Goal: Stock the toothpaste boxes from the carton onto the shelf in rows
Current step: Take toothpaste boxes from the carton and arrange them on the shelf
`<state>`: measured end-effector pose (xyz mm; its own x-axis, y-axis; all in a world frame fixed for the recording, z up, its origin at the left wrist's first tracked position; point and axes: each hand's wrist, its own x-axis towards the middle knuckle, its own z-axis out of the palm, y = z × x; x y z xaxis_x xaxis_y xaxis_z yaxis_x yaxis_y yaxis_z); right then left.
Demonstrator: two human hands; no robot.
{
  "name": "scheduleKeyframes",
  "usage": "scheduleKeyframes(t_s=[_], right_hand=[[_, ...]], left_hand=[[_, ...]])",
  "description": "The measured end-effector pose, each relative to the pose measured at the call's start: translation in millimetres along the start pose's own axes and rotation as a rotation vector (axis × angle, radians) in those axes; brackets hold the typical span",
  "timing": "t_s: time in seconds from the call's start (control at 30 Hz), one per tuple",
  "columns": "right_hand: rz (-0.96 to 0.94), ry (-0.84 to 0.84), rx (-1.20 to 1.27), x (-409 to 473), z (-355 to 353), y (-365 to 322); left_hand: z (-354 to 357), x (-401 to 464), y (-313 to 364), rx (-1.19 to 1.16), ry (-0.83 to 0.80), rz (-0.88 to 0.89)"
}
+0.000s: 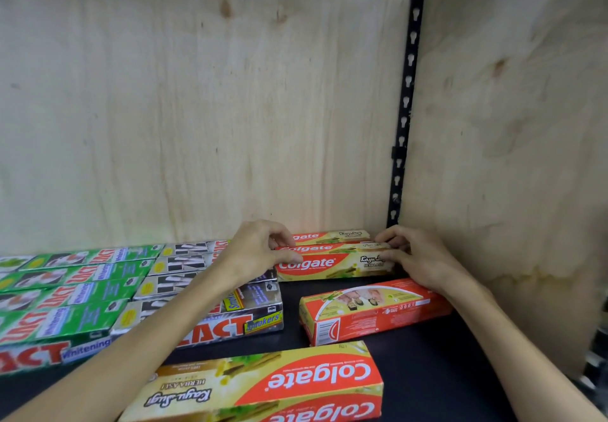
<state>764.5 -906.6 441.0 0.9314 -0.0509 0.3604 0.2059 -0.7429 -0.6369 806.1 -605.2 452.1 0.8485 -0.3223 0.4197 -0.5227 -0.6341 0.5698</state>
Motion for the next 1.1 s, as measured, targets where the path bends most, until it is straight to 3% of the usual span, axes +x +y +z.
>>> scheduleKeyframes(t_s=[0.47, 0.67, 1.1], right_hand=[[0.072, -0.07, 0.01, 1.4, -0.1, -0.2], [0.07, -0.074, -0.002, 2.3, 1.6, -0.5], [0.034, -0.043, 0.025, -1.9, 1.2, -8.0]], left_hand=[[2.4, 3.1, 1.7, 0.067, 0.021, 0.023], [3.3, 3.8, -0.8, 0.081, 0.133, 0.019], [1.9, 0.7, 5.4, 0.087, 0.002, -0.022]])
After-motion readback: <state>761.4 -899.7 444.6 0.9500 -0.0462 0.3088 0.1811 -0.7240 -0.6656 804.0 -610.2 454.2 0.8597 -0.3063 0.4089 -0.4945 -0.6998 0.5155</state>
